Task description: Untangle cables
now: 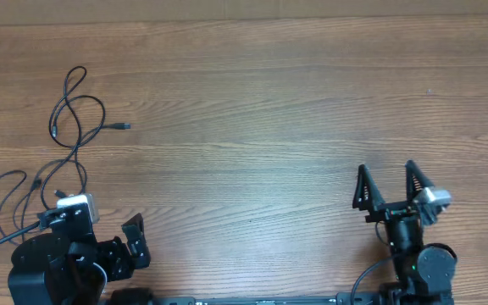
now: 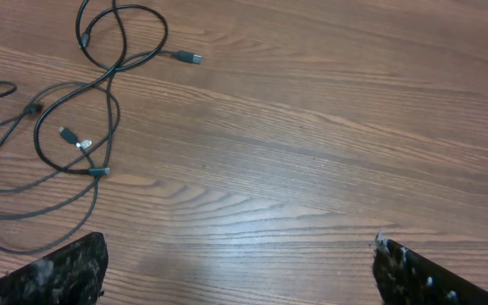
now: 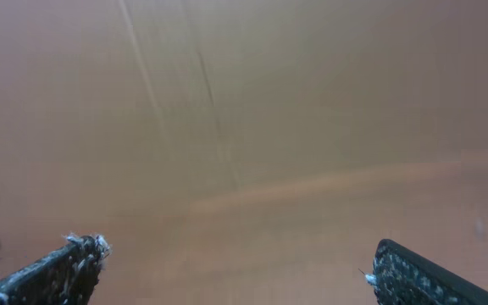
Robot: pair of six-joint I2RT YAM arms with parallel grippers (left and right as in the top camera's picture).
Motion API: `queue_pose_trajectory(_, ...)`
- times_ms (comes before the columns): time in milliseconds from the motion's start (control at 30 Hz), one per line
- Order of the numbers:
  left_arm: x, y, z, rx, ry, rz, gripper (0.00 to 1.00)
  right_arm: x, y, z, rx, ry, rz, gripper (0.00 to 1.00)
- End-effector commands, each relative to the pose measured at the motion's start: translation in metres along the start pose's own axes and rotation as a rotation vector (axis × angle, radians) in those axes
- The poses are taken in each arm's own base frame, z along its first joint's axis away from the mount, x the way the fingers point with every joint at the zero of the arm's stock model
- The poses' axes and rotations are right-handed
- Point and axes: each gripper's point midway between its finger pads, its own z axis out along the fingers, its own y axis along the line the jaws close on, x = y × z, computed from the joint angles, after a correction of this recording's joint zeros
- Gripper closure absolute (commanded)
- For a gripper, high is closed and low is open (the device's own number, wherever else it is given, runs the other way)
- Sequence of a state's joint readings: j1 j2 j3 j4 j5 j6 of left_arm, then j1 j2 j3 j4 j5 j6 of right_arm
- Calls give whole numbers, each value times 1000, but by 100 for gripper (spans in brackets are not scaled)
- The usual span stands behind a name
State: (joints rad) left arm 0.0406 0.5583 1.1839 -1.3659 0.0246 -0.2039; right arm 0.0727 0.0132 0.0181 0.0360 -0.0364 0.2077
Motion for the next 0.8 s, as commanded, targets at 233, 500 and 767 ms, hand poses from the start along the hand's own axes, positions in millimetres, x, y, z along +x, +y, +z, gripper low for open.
queue_pose_trajectory(233,0,1,0,-4,-4,-6,0,31,-12,-2,49,114,-1,0)
queue_pose_trajectory(500,0,1,0,-4,-4,-6,1,30,-12,-2,49,113,-1,0)
queue_pose_trajectory(767,0,1,0,-4,-4,-6,0,31,-12,-2,49,114,-1,0)
